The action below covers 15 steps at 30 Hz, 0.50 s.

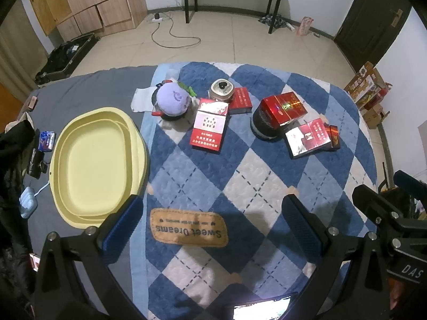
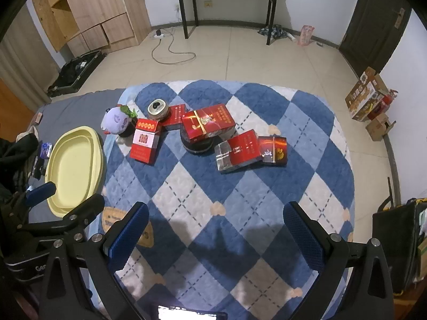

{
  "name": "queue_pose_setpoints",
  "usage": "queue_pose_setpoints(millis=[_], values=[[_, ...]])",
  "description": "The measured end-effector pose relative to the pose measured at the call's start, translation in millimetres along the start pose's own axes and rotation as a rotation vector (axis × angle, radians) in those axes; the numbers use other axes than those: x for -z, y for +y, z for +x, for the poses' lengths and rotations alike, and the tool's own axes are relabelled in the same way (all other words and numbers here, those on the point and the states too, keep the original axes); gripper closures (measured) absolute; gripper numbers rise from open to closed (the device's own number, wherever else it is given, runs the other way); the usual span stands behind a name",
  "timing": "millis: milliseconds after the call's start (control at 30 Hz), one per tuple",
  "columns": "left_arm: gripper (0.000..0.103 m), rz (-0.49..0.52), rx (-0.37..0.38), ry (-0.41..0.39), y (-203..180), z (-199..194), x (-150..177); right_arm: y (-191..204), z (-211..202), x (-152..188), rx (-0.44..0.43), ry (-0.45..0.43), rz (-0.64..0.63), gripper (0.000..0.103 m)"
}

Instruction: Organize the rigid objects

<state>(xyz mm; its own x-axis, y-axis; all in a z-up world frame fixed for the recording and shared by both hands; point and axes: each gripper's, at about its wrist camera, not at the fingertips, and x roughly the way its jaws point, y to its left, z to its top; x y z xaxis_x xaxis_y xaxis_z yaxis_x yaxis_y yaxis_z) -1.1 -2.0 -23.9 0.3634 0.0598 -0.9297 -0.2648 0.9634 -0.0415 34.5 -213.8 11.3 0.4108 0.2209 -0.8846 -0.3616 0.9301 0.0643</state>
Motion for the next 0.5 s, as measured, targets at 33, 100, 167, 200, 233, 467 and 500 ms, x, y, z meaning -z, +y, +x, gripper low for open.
queue_pose_setpoints(millis=[33,100,167,200,233,467,500], values=[[0.000,-0.001,0.001,0.002,0.1,0.0,-0.2,0.1,0.3,-0.8,0.000,0.000,-0.001,0.000],[0.000,-0.001,0.003,0.008,0.0,0.9,-0.1,0.4,0.5,-0.5,0.005,0.003,-0.003,0.000],[0.000,0.000,0.006,0.020,-0.5,2.0,-0.8,0.7,0.1,-0.4,0.012,-0.002,-0.005,0.000],[0.000,0.002,0.006,0.020,-1.0,2.0,-1.2,0.5,0.3,0.0,0.013,-0.003,-0.005,0.000],[0.000,0.006,0.005,0.019,-1.8,1.4,-2.1,0.3,0.7,0.0,0.013,-0.001,-0.003,0.000],[0.000,0.068,0.039,0.015,-9.1,3.6,-3.7,-2.7,-1.6,0.8,0.022,0.000,-0.002,0.000],[0.000,0.078,0.041,0.017,-9.8,4.3,-3.6,-1.8,-0.8,2.0,0.022,0.007,-0.014,0.000]])
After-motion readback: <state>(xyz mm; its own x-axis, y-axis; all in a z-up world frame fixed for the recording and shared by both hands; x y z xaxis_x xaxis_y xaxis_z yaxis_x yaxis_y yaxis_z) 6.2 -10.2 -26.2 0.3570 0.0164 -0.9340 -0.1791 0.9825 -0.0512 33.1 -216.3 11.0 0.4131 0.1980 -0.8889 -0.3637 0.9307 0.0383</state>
